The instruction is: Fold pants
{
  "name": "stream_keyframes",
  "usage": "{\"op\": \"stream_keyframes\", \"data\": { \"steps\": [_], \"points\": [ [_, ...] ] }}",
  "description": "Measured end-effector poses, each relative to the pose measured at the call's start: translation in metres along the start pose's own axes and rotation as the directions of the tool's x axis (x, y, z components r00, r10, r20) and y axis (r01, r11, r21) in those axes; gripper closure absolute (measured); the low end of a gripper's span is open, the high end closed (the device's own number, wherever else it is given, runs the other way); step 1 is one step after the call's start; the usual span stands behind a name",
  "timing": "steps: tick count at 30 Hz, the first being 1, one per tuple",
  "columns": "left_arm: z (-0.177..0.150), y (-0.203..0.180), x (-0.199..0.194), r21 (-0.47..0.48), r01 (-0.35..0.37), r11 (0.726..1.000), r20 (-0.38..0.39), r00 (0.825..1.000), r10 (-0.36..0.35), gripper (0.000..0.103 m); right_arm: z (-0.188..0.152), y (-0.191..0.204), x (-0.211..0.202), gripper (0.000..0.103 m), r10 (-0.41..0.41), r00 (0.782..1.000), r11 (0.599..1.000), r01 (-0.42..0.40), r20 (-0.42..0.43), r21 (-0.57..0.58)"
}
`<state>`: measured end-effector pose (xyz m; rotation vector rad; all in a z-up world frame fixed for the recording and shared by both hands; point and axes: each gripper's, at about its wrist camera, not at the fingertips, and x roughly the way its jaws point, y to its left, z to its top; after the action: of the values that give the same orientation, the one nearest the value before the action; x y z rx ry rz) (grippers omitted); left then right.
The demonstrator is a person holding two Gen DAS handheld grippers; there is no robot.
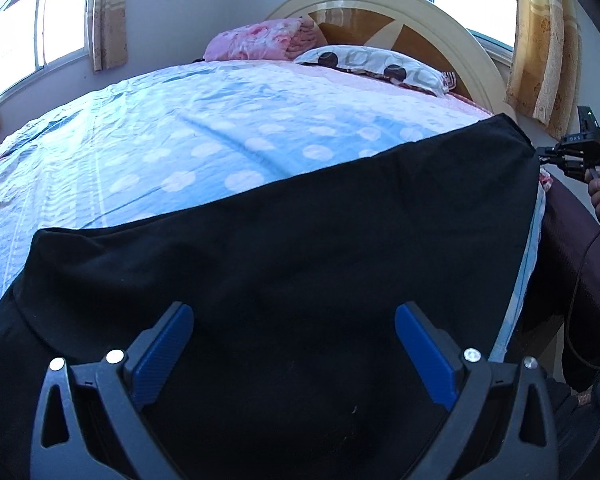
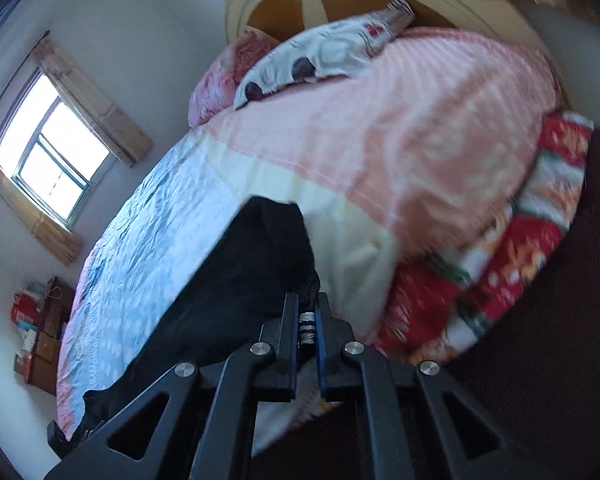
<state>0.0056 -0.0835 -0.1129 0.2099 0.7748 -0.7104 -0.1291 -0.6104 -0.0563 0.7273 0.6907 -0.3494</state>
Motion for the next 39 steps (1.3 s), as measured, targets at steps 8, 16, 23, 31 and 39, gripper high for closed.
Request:
{"op": "stream_keyframes", "data": {
  "steps": [8, 16, 23, 31, 39],
  "points": [
    [0.007, -0.001, -0.017, 0.005, -0.057, 0.998, 0.036, 0.998, 0.057, 0.0, 0.005, 0.029, -0.037, 0.073, -0.232, 0.959, 0.962, 0.251, 0.16, -0.107],
    [0.0, 0.02, -0.022, -0.056, -0.098, 0.994, 0.035, 0.994, 0.1, 0.0, -0.024, 0.139, 0.015, 0.067, 0.082, 0.996, 0.91, -0.084, -0.024, -0.405],
    [-0.011, 0.025, -0.017, -0.085, -0.08, 0.993, 0.015, 0.997, 0.081, 0.0, -0.028, 0.152, 0.102, 0.067, -0.017, 0.984, 0.914, -0.056, -0.175, -0.403],
    [-0.01, 0.032, -0.035, -0.125, -0.08, 0.989, 0.048, 0.995, 0.087, 0.0, -0.045, 0.187, 0.093, 0.058, -0.108, 0.983, 0.84, 0.009, -0.151, -0.543],
    [-0.013, 0.069, -0.075, -0.201, -0.204, 0.958, 0.101, 0.969, 0.227, 0.0, -0.064, 0.229, 0.09, 0.053, -0.013, 0.976, 0.819, -0.115, -0.219, -0.562]
  ]
}}
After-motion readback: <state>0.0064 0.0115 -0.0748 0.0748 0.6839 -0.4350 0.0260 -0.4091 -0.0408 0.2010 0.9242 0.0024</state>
